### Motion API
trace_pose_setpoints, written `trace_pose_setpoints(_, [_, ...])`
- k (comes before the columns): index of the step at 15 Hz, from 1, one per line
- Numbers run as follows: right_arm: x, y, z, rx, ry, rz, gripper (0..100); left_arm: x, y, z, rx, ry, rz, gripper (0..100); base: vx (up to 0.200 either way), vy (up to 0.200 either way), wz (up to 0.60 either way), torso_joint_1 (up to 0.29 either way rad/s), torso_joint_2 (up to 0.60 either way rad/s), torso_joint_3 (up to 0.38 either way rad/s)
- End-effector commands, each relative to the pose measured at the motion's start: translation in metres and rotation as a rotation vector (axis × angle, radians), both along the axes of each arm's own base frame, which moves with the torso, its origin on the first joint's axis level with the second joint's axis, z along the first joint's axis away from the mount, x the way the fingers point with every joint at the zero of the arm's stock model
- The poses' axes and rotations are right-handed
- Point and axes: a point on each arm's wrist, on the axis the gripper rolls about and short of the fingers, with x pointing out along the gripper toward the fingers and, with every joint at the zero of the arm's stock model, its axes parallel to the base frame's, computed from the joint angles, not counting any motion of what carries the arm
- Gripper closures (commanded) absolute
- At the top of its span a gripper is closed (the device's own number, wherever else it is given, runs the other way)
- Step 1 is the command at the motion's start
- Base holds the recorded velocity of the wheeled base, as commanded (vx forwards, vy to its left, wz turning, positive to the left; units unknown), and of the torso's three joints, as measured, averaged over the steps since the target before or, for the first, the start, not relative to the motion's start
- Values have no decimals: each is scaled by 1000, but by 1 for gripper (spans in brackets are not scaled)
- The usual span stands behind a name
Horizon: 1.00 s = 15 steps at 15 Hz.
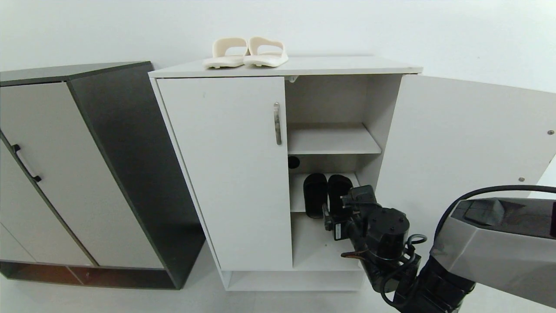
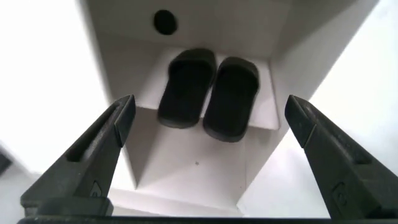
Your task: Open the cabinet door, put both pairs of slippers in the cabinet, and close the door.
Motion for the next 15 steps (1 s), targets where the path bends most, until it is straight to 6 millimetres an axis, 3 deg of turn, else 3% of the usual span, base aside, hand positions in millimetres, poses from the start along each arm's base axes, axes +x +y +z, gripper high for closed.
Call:
trace_pose_setpoints(1, [-4,-2,-3,-15,15,5,0,0,0,0,-1,2,0,100,0,0,0,0,0,0])
trace_pose_setpoints(6, [-3,-3,-16,-50,42,4,0,0,0,0,1,1,0,100,0,0,0,0,0,0])
trace_pose_setpoints(15, [3,-17,-21,-89,35,-34,0,0,0,0,1,1,0,100,0,200,0,1,0,4])
